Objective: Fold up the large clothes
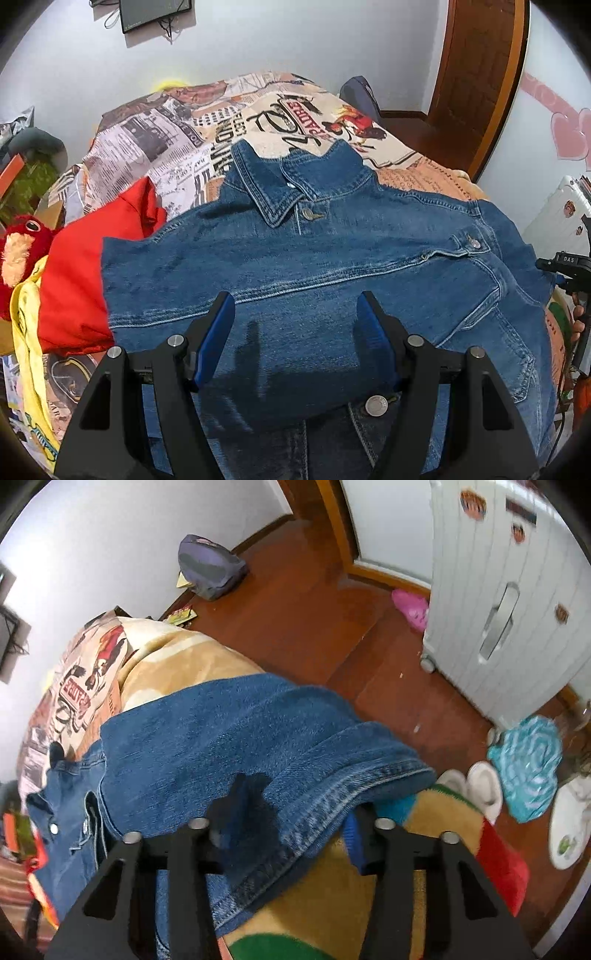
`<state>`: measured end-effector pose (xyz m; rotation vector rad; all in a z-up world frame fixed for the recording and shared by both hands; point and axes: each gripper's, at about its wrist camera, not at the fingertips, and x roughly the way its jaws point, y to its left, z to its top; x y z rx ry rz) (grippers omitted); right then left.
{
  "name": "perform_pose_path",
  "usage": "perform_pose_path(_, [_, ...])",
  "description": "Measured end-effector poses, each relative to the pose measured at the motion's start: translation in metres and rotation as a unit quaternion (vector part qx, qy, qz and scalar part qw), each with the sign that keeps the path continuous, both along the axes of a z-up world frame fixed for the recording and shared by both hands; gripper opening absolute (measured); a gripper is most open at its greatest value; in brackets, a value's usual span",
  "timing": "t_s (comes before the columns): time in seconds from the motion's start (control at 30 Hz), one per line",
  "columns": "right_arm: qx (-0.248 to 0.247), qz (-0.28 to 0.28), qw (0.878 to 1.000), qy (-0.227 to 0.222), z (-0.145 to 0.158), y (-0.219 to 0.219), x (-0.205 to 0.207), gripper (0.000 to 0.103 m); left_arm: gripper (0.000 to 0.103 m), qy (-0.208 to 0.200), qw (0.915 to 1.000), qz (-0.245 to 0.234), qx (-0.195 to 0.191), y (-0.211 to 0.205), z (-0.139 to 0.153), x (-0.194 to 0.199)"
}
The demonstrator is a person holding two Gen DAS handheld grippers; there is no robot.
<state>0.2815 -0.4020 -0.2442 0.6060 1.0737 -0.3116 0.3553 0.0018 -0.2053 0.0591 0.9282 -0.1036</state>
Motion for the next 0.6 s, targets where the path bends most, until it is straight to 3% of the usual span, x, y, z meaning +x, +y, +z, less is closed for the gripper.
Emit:
perform_pose_path(0.1, [-0.005, 0.004, 1.0, -0.02, 0.014, 0.001, -0.005, 0.021, 0.068, -0.01, 0.9999, 0.002, 0.0, 0.004, 0.007, -0.004])
perform_pose_path(0.33, [-0.029, 0.063, 0.993, -0.098, 0.076, 0.026, 0.001, 0.01, 0.068, -0.034, 0.9994, 0.005, 0.0, 0.012, 0.023, -0.013])
perform_pose_path(0.47, [-0.045, 0.121, 0.98, -0.154, 0.119, 0.07, 0.009, 0.01, 0.068, -0.048, 0.9988, 0.008, -0.009, 0.018, 0.033, -0.02])
perform_pose_path(0.6, [-0.043, 0.195, 0.961, -0.192, 0.141, 0.126, 0.014, 0.008, 0.068, -0.06, 0.9981, 0.01, -0.01, 0.024, 0.041, -0.026])
